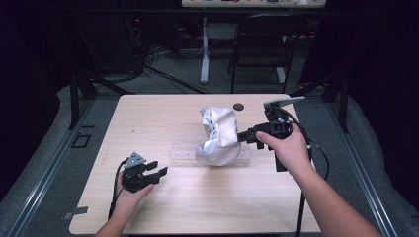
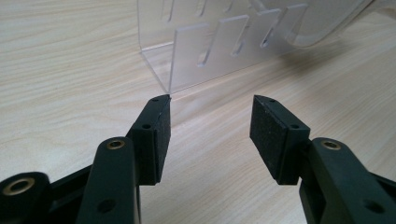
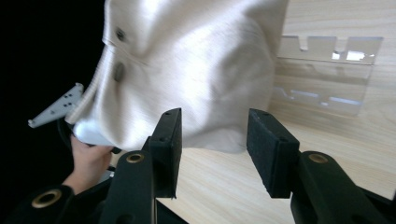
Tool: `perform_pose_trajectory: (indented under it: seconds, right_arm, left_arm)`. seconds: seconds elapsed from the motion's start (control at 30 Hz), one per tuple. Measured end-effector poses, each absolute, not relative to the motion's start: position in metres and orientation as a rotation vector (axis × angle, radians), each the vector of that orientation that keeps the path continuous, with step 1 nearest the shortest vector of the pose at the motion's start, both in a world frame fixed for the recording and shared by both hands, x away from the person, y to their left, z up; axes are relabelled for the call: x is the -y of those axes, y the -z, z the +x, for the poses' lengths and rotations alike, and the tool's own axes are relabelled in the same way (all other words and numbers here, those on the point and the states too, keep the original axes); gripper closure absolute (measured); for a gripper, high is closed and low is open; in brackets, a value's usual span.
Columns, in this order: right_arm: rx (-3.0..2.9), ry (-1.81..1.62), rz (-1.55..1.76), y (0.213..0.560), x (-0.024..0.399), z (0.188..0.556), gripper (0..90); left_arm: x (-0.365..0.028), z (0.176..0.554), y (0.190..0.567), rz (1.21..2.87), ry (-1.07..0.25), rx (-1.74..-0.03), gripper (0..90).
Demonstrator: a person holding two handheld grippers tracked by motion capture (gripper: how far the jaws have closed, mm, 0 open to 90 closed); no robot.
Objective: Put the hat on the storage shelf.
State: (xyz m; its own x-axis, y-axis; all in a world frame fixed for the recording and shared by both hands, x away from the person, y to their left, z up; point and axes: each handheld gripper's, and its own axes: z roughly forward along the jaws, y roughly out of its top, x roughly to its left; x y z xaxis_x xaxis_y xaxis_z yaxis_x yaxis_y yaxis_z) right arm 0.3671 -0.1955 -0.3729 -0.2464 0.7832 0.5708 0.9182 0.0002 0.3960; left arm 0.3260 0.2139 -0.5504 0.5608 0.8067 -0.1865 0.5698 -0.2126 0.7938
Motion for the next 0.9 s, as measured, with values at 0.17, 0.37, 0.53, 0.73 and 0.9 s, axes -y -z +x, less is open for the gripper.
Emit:
perform_pose_trajectory:
  seconds: [0.17,0.37,0.53,0.73,0.9]
  right_arm:
    - [2.057,1.145,-1.765,0.388,0.209,0.355,53.5]
    - [2.156,1.206,-1.770,0.418,0.215,0.335,51.7]
    - [2.188,1.203,-1.789,0.446,0.221,0.321,50.6]
    - [2.198,1.255,-1.844,0.468,0.230,0.308,50.9]
    - [2.218,1.275,-1.901,0.486,0.238,0.300,51.3]
  left_arm:
    - [-0.215,0.325,0.551,1.899,-0.332,-1.126,48.4]
    - [-0.216,0.327,0.552,1.899,-0.333,-1.132,48.1]
    - [-0.217,0.328,0.554,1.895,-0.344,-1.138,48.0]
    - [-0.219,0.330,0.557,1.894,-0.327,-1.157,47.9]
    - [-0.218,0.330,0.558,1.896,-0.331,-1.156,47.8]
